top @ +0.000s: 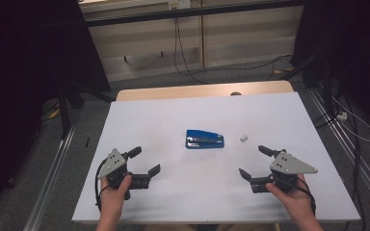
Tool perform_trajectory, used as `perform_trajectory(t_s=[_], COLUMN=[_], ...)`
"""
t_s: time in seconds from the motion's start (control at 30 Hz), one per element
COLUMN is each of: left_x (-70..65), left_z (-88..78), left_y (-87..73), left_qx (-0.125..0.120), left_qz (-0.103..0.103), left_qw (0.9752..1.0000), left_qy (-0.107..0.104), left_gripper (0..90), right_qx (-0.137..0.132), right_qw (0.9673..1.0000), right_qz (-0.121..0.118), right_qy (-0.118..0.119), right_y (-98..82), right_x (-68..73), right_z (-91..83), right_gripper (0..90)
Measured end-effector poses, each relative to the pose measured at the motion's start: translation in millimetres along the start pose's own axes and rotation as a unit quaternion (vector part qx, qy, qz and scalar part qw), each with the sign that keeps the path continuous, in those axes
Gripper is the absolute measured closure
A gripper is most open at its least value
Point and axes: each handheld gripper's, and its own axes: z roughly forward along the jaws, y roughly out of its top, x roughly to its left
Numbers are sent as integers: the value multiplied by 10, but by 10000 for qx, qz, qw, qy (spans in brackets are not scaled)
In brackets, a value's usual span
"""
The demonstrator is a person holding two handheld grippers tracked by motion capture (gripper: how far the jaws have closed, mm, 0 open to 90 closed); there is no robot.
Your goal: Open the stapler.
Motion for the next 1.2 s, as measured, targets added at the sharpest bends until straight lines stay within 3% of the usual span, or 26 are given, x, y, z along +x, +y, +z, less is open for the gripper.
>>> perform_trajectory(t_s=[0.5, 0.67, 0.8, 1.2], left_x=[2, 19, 52, 107], left_z=[221, 306, 366, 596], left_y=[43, 68, 82, 151], left_qx=[136, 138, 143, 255], left_qz=[23, -61, -147, -212], left_qw=[9998, 9996, 9997, 9990], left_qy=[-130, -223, -166, -294], left_gripper=[26, 25, 26, 25], right_qx=[48, 76, 136, 207], right_qw=[9999, 9998, 9997, 9995], right_qz=[127, 140, 180, 126], right_qy=[49, 89, 122, 220], right_y=[154, 171, 177, 299], right_x=[-28, -49, -58, -61], right_z=[323, 405, 508, 797], right_gripper=[36, 35, 32, 26])
